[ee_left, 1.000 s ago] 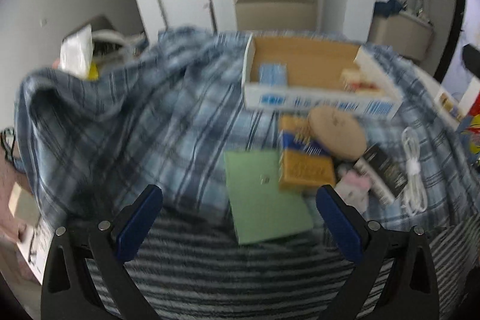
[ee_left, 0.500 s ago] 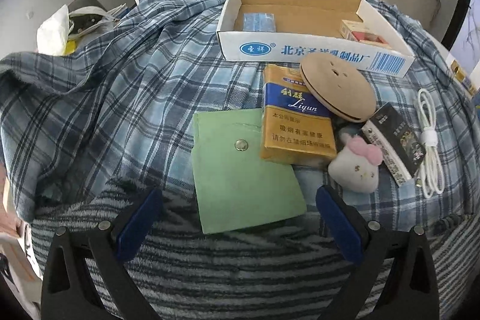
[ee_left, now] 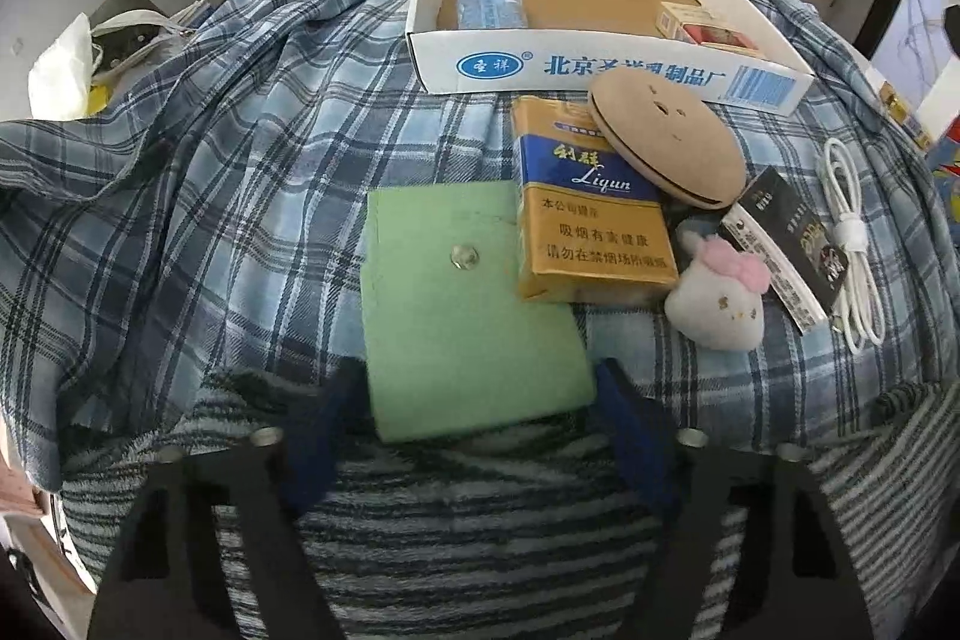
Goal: Organize soft objects
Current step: 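Lower the left gripper onto the green pouch and close on it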
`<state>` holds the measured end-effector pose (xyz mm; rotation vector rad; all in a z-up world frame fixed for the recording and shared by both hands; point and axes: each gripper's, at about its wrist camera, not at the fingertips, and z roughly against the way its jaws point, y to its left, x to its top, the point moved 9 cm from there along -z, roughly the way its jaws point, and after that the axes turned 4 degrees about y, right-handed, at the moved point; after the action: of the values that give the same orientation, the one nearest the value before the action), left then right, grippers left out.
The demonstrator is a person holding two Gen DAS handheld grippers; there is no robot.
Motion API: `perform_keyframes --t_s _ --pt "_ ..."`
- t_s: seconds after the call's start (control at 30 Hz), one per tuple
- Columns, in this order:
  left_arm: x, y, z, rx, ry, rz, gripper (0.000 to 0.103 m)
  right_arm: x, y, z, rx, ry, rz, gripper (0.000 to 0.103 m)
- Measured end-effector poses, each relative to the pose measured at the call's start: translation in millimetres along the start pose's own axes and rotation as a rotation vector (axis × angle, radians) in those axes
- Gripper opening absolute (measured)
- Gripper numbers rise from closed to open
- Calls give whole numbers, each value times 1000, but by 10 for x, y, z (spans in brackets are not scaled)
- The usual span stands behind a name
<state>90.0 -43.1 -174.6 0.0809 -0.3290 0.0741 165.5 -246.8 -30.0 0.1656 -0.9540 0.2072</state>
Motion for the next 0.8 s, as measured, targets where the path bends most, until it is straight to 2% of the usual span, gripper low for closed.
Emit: perform_keyframes --t_s 0.4,0.5,0.57,0.63,0.7,0.8 --pt "-171 135 356 -139 -20 -66 72 -52 64 -125 -16 35 29 96" --pt "-231 166 493 -151 -32 -121 72 -67 75 -139 -11 42 23 96" --pt "-306 239 545 -158 -22 -125 72 -69 81 -137 -11 41 29 96" --pt "-400 276 590 -206 4 -133 73 -67 85 -133 -15 37 33 96" --pt "-438 314 657 -224 -27 -140 73 -69 90 -145 -8 42 30 96" --pt "-411 358 736 -192 -105 -137 77 -79 106 -162 11 50 27 96"
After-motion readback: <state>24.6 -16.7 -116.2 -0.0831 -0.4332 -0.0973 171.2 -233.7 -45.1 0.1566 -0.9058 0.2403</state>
